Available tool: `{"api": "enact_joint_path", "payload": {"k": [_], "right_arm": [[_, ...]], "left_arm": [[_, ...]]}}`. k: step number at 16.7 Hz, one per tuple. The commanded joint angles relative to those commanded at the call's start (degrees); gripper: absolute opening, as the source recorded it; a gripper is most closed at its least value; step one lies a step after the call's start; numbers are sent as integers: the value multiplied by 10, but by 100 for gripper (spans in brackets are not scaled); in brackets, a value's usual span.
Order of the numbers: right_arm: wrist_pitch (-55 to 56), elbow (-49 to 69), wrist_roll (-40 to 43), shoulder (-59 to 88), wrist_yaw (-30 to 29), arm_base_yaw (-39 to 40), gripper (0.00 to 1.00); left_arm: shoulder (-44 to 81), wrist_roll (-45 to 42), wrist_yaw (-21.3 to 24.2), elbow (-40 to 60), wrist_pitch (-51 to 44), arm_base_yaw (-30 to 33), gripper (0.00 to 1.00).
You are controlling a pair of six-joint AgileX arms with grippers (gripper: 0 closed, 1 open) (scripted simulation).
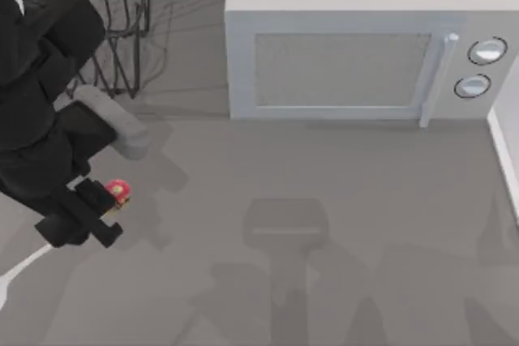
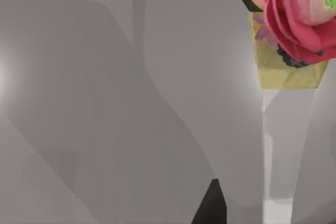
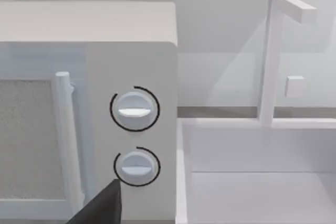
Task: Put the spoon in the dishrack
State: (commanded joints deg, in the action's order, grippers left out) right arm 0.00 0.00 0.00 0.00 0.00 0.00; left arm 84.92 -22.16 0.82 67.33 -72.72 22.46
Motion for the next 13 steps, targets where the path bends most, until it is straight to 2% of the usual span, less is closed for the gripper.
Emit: {"api": "enact_joint_path", "payload": {"k": [5, 13], "right_arm": [[0, 0, 0, 0, 0, 0, 100], [0, 0, 0, 0, 0, 0, 100]], "left_arm": [[-39, 5, 0, 106, -126, -1, 0], [-51, 9, 3, 109, -113, -10, 0]]}}
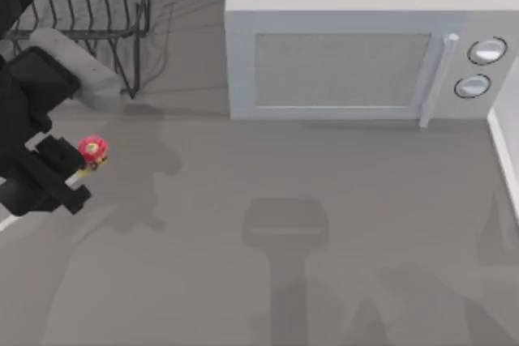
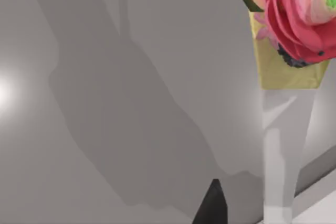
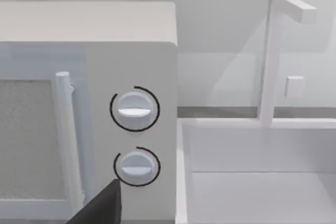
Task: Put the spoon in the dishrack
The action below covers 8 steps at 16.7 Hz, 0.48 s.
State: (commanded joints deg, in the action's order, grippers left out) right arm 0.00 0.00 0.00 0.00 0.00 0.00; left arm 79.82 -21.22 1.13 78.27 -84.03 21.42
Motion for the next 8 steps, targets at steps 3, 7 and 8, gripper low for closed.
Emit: {"api": "enact_joint_path", "payload": {"k": [3, 7, 8], "right_arm": [[0, 0, 0, 0, 0, 0, 100], [0, 0, 0, 0, 0, 0, 100], [0, 0, 0, 0, 0, 0, 100]], "left_arm": [[-32, 21, 12, -11, 70, -33, 0], [-92, 67, 36, -43, 232, -105, 0], [-109, 80, 42, -53, 281, -126, 0]]}}
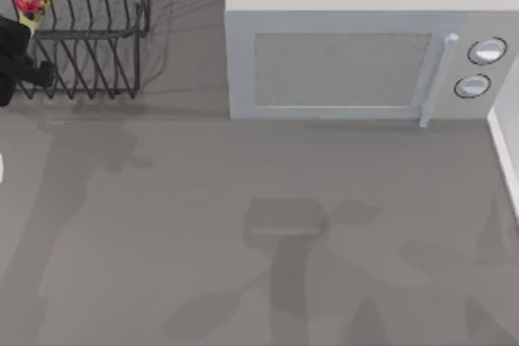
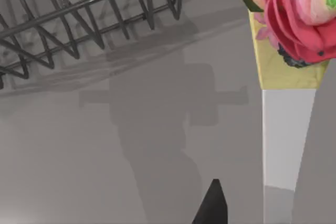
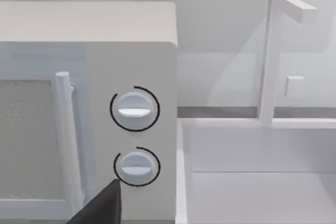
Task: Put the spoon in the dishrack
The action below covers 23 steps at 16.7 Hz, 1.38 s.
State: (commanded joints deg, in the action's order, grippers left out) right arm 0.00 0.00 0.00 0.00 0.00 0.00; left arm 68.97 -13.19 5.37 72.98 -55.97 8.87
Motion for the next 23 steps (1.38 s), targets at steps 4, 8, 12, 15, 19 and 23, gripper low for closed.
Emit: {"api": "enact_joint_path", "payload": {"k": [4, 8, 12, 15, 19, 23], "right_arm": [[0, 0, 0, 0, 0, 0, 100], [0, 0, 0, 0, 0, 0, 100], [0, 0, 0, 0, 0, 0, 100], [0, 0, 0, 0, 0, 0, 100], [0, 0, 0, 0, 0, 0, 100], [0, 0, 0, 0, 0, 0, 100]], "left_arm": [[-73, 54, 28, -43, 204, -84, 0], [-142, 100, 52, -77, 363, -156, 0], [-179, 124, 65, -91, 429, -192, 0], [-180, 125, 65, -92, 430, -193, 0], [-158, 123, 64, -90, 449, -187, 0], [-54, 122, 56, -101, 558, -175, 0]]}}
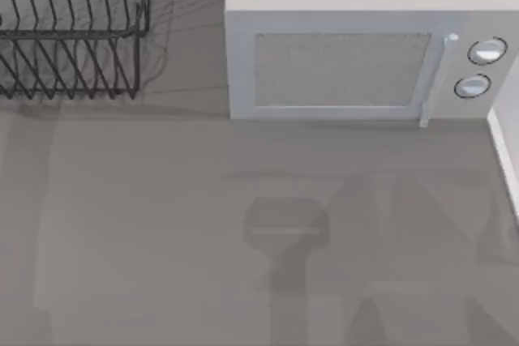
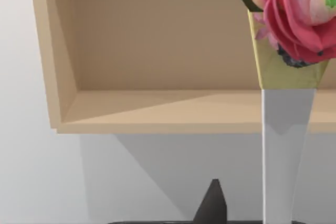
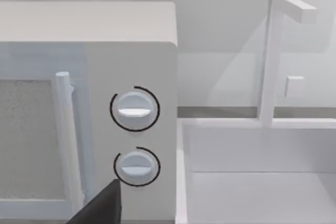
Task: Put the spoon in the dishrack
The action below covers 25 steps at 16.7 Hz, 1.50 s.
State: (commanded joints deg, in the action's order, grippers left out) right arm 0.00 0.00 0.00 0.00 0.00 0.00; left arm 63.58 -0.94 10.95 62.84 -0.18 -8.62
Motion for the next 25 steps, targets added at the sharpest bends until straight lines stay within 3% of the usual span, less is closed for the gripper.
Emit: {"api": "enact_joint_path", "payload": {"k": [10, 18, 25], "right_arm": [[0, 0, 0, 0, 0, 0, 100], [0, 0, 0, 0, 0, 0, 100], [0, 0, 0, 0, 0, 0, 100]], "left_arm": [[329, 0, -42, -83, 428, 40, 0], [370, 0, -49, -99, 478, 48, 0], [370, 0, -49, -99, 478, 48, 53]]}}
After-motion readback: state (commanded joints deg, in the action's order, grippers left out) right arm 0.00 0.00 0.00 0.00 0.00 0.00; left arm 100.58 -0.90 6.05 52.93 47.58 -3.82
